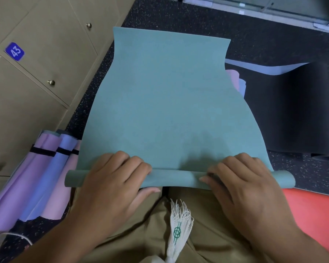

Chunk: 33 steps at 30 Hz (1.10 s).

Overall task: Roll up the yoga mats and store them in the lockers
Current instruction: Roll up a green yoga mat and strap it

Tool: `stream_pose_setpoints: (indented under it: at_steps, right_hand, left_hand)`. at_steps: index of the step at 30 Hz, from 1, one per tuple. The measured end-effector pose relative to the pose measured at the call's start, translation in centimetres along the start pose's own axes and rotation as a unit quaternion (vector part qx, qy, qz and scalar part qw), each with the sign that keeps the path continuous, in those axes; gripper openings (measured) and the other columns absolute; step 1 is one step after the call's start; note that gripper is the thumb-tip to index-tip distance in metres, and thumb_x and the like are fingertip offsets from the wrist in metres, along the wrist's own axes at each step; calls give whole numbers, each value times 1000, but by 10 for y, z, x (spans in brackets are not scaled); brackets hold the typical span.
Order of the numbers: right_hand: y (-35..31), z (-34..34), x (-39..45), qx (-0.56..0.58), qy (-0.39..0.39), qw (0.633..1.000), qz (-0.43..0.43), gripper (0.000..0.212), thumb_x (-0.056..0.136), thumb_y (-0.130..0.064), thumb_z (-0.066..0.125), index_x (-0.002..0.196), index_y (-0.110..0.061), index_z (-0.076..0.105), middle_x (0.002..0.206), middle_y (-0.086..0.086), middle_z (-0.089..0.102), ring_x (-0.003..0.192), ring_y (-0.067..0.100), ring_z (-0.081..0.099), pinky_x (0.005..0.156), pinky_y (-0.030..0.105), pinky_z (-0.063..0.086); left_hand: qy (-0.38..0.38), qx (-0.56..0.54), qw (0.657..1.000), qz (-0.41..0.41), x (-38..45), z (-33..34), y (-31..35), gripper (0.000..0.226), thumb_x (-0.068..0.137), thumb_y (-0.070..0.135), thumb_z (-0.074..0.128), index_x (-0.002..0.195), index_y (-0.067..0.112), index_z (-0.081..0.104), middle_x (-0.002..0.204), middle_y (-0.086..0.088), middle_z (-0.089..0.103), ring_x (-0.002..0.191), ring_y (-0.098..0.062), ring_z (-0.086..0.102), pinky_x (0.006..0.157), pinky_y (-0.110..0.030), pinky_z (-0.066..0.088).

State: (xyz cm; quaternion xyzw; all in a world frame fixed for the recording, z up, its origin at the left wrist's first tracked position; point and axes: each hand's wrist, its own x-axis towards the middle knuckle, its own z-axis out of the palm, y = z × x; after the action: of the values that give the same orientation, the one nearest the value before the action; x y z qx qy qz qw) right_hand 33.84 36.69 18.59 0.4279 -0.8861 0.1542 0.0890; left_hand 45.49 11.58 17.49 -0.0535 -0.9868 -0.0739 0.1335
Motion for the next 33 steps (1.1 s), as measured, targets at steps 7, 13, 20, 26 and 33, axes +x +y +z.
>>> stream_pose_setpoints:
  at_steps: [7,13,20,26,33]
  right_hand:
    - [7,5,-3,25,0,1000,-10,41,97,-50,63,94,-10,73,87,1,60,82,28,55,74,37,40]
    - [23,10,12,87,0,996,-3,44,100,-52,59,89,-12,73,81,-3,59,77,23,52,74,33,38]
    - [40,12,37,207,-83,973,58,37,92,-62,58,81,-28,68,76,-18,60,79,7,53,76,25,41]
    - [47,12,57,361,-100,913,161,26,79,-59,78,81,-35,71,84,-8,65,82,16,62,70,17,44]
    - [53,12,73,392,-85,898,182,27,67,-50,82,74,-27,69,73,-3,61,68,19,55,62,28,45]
  left_hand:
    - [-7,-15,999,-33,8,-1,-1,38,95,52,56,90,16,66,85,3,61,77,-29,59,73,-41,40]
    - [-14,-95,990,-104,22,2,-8,32,93,53,54,85,24,64,82,15,57,81,-21,54,75,-36,35]
    - [-39,-194,970,-141,40,6,-32,38,84,66,56,75,31,67,75,21,59,82,-8,49,78,-34,37]
    - [-24,-198,979,-46,47,5,-44,47,82,65,66,92,20,71,92,12,61,86,-11,54,79,-29,42]
    - [-34,-117,993,12,60,9,-49,50,88,66,59,91,19,74,91,9,65,84,-15,56,75,-31,40]
